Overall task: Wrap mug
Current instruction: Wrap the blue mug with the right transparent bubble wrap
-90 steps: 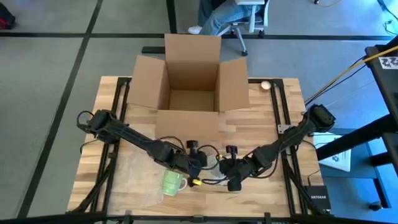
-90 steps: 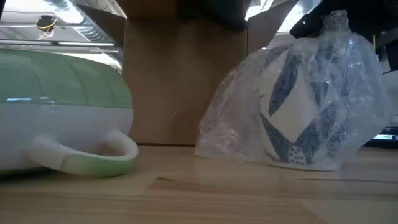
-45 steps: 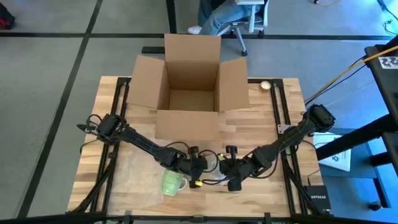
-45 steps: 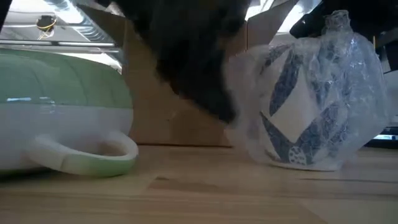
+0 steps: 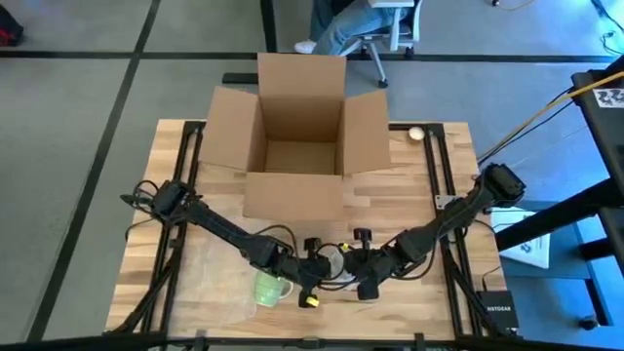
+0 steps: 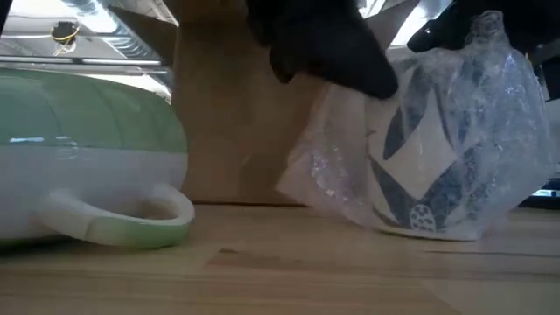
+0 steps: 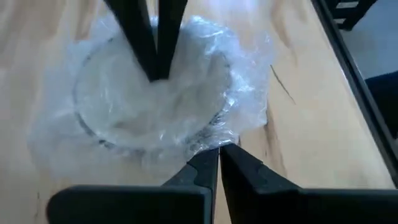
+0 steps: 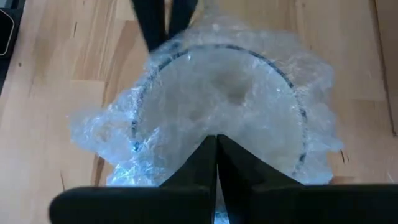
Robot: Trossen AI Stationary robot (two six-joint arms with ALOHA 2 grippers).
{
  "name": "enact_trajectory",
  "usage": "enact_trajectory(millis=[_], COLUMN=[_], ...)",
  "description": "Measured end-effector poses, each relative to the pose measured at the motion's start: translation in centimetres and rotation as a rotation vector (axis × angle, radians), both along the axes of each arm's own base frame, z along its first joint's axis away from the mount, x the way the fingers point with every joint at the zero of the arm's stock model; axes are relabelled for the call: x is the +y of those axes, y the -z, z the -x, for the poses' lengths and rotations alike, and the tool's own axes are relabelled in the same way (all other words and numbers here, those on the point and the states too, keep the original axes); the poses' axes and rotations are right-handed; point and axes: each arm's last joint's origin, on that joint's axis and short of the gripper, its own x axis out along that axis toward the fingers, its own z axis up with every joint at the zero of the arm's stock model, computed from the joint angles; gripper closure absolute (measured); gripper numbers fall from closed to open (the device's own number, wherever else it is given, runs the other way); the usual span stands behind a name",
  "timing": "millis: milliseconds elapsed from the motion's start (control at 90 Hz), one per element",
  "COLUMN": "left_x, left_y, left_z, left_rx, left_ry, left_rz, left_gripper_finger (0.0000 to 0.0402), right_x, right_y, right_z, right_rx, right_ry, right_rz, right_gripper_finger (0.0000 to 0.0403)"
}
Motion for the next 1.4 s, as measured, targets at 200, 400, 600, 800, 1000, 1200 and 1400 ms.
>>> enact_trajectory(millis=[200,400,600,800,1000,1200,1400], left_x=[0.1,0.0,0.5,2.7,1.9,1.3,1.1], left_y=[-1.2,-3.3,-4.6,-2.4,-0.4,1.7,2.0], left_z=[0.0,0.7,0.3,-1.7,-2.9,-3.5,-3.6], left_rx=[0.056,0.152,0.094,0.069,0.023,0.039,0.034], left_ry=[-0.034,-0.093,-0.129,-0.123,-0.037,-0.038,-0.067], left_rz=[-0.060,-0.152,-0.254,-0.223,-0.137,-0.121,-0.118], left_gripper_finger=[0.0402,0.0402,0.0402,0.0402,0.0401,0.0401,0.0401], right_x=[0.0,0.0,0.0,0.0,0.1,0.1,0.1], right_y=[0.0,0.0,0.0,0.0,0.0,-0.1,-2.1], right_z=[0.0,0.0,-0.1,-0.1,-0.1,-0.1,0.0], right_rx=[-0.004,-0.004,-0.004,-0.010,-0.011,-0.017,0.039], right_ry=[0.001,0.001,-0.002,-0.002,-0.004,-0.014,-0.037], right_rz=[-0.002,-0.003,-0.002,-0.005,-0.002,0.015,0.004], right_gripper_finger=[0.0402,0.0402,0.0402,0.0402,0.0402,0.0402,0.0402])
